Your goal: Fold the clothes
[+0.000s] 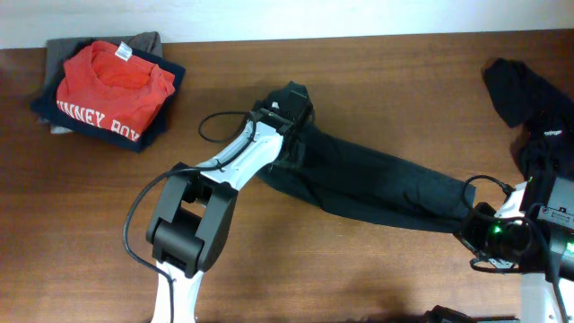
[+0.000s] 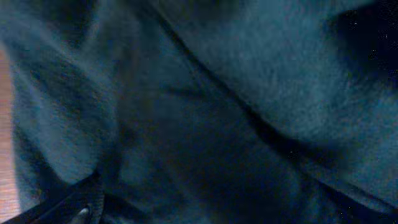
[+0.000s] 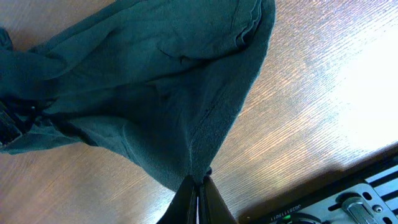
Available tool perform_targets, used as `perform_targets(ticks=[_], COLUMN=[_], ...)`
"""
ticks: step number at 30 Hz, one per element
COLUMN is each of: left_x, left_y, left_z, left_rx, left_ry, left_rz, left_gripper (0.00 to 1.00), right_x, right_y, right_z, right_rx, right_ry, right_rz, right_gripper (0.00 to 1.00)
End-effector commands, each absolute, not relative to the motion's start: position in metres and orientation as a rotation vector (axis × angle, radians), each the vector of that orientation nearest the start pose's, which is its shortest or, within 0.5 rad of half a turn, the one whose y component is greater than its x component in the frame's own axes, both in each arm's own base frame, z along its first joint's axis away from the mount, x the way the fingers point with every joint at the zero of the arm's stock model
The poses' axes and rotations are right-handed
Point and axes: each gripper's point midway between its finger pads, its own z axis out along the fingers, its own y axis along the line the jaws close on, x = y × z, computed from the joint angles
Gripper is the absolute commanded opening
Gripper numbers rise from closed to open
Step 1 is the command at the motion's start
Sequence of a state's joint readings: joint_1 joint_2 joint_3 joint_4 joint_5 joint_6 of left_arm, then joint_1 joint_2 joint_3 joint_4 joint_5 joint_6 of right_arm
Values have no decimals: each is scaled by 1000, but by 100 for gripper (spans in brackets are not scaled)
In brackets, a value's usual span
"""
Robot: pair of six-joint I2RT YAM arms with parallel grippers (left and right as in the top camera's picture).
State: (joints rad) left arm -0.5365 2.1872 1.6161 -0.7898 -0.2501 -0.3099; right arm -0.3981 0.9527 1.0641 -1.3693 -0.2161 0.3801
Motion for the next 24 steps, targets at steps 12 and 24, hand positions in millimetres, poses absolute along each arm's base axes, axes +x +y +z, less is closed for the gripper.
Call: perform_targets(ticks=[12,24], left_x=[416,397], left_y=[-189,-135], left_z=[37,174], left_rx=[308,-47], left_ry=[2866,2828], left_rz=[303,519], left_gripper=[1,2], right_x=[182,182], right_y=[-34,-34], right_z=[194,194], right_rx=[985,985], right_ry=[2598,2598], right_rz=[307,307], right_gripper=[4,4])
